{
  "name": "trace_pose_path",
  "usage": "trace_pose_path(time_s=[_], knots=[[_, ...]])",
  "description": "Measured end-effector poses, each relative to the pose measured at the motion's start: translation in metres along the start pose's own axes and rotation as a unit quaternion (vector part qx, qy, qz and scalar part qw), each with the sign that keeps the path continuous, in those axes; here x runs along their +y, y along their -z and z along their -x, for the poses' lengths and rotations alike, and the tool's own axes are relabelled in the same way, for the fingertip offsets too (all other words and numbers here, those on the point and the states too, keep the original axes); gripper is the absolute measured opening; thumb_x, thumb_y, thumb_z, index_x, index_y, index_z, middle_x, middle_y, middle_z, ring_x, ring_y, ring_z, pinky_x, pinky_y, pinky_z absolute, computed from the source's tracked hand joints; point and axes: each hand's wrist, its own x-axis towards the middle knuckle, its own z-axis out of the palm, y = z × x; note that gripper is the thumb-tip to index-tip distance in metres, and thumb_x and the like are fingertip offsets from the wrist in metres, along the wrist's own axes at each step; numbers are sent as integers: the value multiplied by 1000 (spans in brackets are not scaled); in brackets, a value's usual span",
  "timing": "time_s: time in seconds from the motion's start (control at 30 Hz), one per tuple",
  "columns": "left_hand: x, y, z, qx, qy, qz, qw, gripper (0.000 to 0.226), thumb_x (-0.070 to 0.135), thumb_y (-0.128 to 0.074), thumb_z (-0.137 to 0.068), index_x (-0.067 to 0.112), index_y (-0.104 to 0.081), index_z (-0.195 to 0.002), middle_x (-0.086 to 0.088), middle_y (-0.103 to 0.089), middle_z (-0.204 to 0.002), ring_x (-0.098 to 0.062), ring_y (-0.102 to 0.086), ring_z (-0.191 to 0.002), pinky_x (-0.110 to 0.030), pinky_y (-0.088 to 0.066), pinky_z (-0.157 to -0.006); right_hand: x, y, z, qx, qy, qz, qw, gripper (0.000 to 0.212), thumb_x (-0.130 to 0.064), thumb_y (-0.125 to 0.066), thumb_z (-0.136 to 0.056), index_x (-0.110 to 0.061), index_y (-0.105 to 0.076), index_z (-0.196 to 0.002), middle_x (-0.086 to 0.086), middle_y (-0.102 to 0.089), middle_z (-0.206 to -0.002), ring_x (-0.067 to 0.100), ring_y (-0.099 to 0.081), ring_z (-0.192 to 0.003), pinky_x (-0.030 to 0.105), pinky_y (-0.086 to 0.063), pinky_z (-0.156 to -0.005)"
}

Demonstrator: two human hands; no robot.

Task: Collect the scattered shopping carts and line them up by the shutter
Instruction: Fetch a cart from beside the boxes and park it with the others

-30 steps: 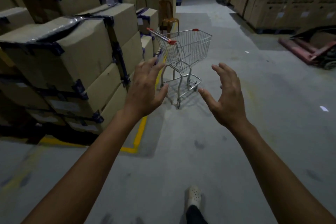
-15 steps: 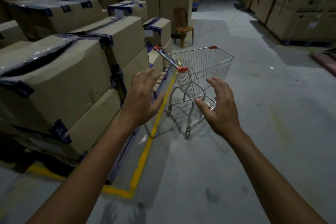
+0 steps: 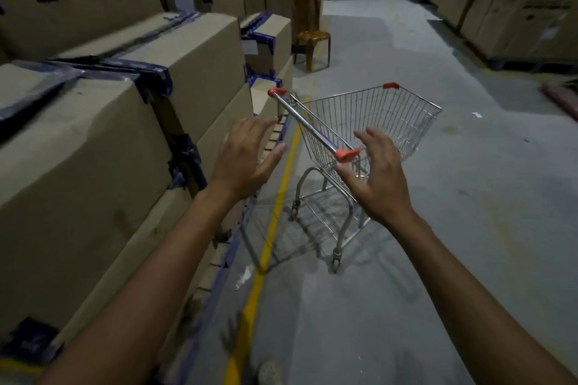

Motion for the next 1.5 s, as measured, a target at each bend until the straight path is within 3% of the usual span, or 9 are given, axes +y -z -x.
trace_pose_path(time_s=[0.47, 0.63, 0.8, 0.97, 1.13, 1.2, 1.27, 1.4, 1.5], knots=[[-169, -129, -191, -116, -89, 46, 988, 64, 63, -36, -98, 14, -53, -135, -8, -57, -132, -26, -52, -121, -41, -42, -97, 78, -134, -178, -16, -106, 70, 992, 80, -72, -41, -85, -22, -41, -148, 10, -29, -159, 30, -29, -143, 48, -40, -104], [-208, -192, -232, -227, -119, 42, 966, 75, 73, -35, -93, 18, -46, -143, -9, -47, -146, -26, -43, -133, -46, -35, -107, 127, -183, -207, -112, -176, 106, 972, 71, -62, -61, -88, -23, -42, -145, 9, -41, -140, 26, -45, -126, 46, -49, -95], [-260, -249, -267, -297, -106, 20, 949, 78, 74, -38, -92, 18, -44, -146, -9, -42, -149, -26, -40, -135, -44, -35, -108, 155, -212, -205, -278, -264, 157, 910, 69, -72, -40, -94, -20, -49, -137, 9, -60, -131, 29, -58, -117, 37, -46, -87], [-312, -310, -297, -305, -129, 7, 944, 67, 67, -37, -96, 11, -56, -126, -13, -57, -125, -32, -54, -114, -44, -44, -96, 155, -205, -217, -344, -319, 180, 865, 74, -79, -33, -92, -18, -62, -122, 7, -66, -128, 28, -61, -117, 35, -45, -90], [-335, -350, -330, -325, -257, -36, 909, 60, 66, -27, -97, 21, -58, -71, 2, -48, -69, -29, -56, -72, -44, -42, -77, 147, -202, -222, -356, -387, 161, 835, 71, -81, -39, -88, -22, -67, -116, 7, -66, -123, 27, -60, -118, 38, -37, -92], [-339, -359, -345, -360, -309, -26, 880, 68, 75, -17, -95, 23, -51, -67, 3, -47, -63, -25, -54, -62, -38, -42, -63, 144, -202, -223, -354, -418, 146, 824, 68, -87, -36, -83, -31, -66, -109, 2, -65, -126, 25, -58, -121, 53, -25, -108], [-347, -369, -357, -372, -344, -16, 862, 69, 81, -16, -91, 24, -47, -67, 2, -52, -61, -24, -53, -56, -35, -40, -51, 141, -201, -224, -345, -444, 151, 813, 81, -94, -33, -76, -32, -65, -118, -2, -63, -132, 24, -55, -126, 64, -13, -110], [-354, -379, -369, -329, -440, -4, 836, 66, 78, -22, -92, 23, -45, -64, 4, -52, -54, -22, -53, -43, -24, -25, -41, 142, -200, -228, -337, -448, 164, 812, 79, -90, -34, -80, -34, -60, -130, -3, -58, -142, 25, -50, -134, 68, -7, -112], [-349, -383, -383, -287, -497, 18, 819, 65, 78, -28, -92, 23, -45, -62, 5, -50, -49, -19, -52, -39, -22, -19, -44, 160, -211, -225, -323, -462, 195, 803, 101, -104, -19, -64, -34, -66, -120, -5, -66, -131, 24, -57, -125, 73, -5, -108]])
